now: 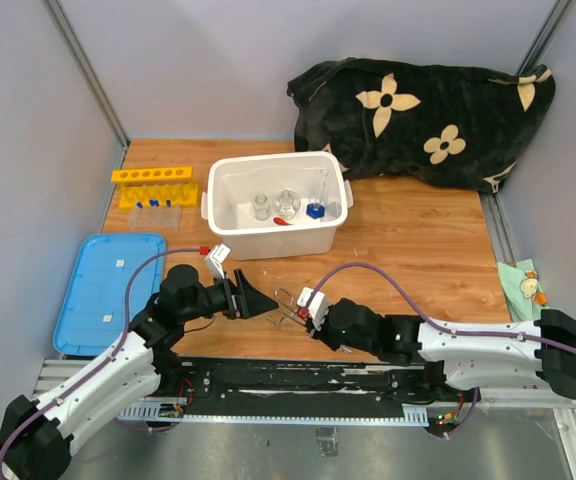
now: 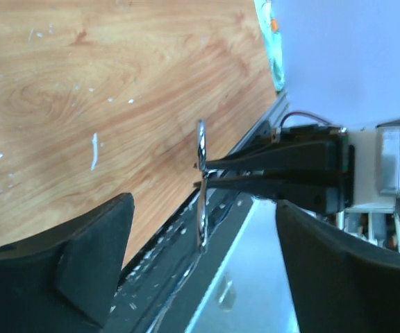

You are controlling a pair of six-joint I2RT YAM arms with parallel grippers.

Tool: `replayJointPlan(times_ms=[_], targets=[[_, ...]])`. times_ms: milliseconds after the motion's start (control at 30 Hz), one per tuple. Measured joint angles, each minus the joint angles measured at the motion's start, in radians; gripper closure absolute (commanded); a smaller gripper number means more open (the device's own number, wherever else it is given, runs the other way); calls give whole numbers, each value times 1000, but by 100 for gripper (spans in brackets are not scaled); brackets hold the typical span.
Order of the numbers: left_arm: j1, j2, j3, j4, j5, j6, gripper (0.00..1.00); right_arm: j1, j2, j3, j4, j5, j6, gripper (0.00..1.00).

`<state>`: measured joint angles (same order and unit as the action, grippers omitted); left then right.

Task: Organize the chemistry lab equipment
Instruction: Place the chemistry item in the storage box.

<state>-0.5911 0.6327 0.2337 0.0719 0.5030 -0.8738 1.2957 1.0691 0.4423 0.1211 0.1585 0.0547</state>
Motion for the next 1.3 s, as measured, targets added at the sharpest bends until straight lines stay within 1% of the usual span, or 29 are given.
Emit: replayJointPlan(times_ms=[33,167,267,400,567,700,833,933,1000,1133,1200,1267,1300], targets=[[0,-10,13,-11,-11,10,1,0,-13,7,-21,0,0,99],[0,-45,80,-82,-72,58,1,0,-68,34,-106,0,0,99],[0,-45,158,-142,-143,110,1,0,-114,88,-218,9,0,99],[0,14,312,-211,-251,192,1,-32,-131,233,-382,13,-11,99],[14,152,518,-240,-342,278,2,-155,-62,463,-531,-34,-53,99],[87,296,685,-260,-370,327,7,-299,58,649,-600,-115,-99,99],[219,458,892,-298,-386,341,10,-456,203,830,-645,-202,-140,99],[305,570,1045,-317,-389,338,13,-549,362,1051,-708,-253,-179,100],[342,652,1165,-346,-394,333,14,-584,472,1209,-749,-273,-203,99],[372,804,1387,-419,-392,319,17,-620,698,1542,-839,-306,-256,99],[383,854,1440,-443,-379,305,18,-629,780,1660,-874,-322,-277,99],[394,877,1445,-467,-367,293,19,-639,849,1756,-896,-341,-301,99],[401,886,1440,-480,-360,285,19,-643,869,1778,-899,-347,-310,99]])
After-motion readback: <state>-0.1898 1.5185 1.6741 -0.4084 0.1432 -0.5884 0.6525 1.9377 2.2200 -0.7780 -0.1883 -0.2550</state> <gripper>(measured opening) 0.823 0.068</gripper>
